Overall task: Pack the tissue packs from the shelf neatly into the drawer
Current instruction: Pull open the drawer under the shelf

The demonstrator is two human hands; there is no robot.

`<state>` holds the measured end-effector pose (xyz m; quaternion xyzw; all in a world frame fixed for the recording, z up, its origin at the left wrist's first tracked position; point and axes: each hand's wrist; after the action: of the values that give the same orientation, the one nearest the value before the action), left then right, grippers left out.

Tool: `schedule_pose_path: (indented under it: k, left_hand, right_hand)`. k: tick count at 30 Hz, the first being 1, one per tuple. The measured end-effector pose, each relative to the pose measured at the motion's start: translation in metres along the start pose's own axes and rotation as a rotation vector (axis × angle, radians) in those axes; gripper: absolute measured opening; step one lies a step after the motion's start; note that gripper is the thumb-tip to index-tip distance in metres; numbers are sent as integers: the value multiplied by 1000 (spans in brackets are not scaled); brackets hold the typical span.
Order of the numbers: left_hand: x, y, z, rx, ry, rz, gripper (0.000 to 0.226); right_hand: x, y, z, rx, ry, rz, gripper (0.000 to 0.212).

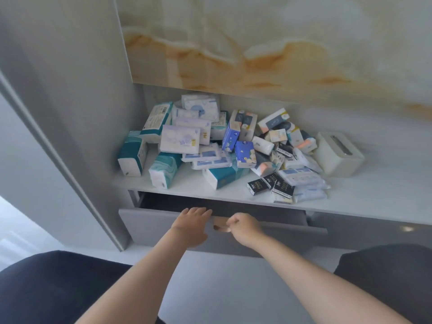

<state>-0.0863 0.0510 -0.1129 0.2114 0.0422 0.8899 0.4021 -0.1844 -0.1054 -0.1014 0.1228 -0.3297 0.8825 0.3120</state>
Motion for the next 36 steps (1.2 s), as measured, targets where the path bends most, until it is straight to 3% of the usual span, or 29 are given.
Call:
schedule_pose_path:
  k: [2, 5, 7, 13, 18, 22, 28, 36]
  left_hand:
    - [6, 1, -3, -10, -32, 21, 75]
    - [13, 6, -3, -5, -56, 32, 62]
    - [16, 10, -4, -16, -76, 41, 58]
    - [19, 14, -4, 15, -131, 66, 47]
    - [30, 15, -11, 147, -225, 117, 31]
    - [48, 19, -18, 205, -290, 151, 35]
    - [67, 28, -25, 221, -380, 153, 33]
    - [79, 30, -35, 262, -597, 171, 45]
  right_hand:
    - [6, 6, 14, 276, 101, 157, 31]
    - [11, 18, 20, 586, -91, 207, 50]
    - [15, 22, 16, 672, -223, 182, 58]
    - [18, 29, 10, 809, -205, 354, 40]
    - [20, 39, 3, 747, -286, 414, 26]
    - [20, 45, -3, 663, -422, 408, 24]
    - [25, 36, -18, 696, -687, 372, 43]
    - [51, 24, -31, 681, -890, 234, 39]
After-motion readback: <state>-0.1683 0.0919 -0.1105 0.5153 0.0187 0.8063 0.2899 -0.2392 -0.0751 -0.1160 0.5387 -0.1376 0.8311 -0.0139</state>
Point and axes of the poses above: each hand's wrist, its own x-axis away from the middle knuckle, its own z-axis out of the back of the hand, y = z × x, and after that the axes turned 8 degrees about x, right-handed
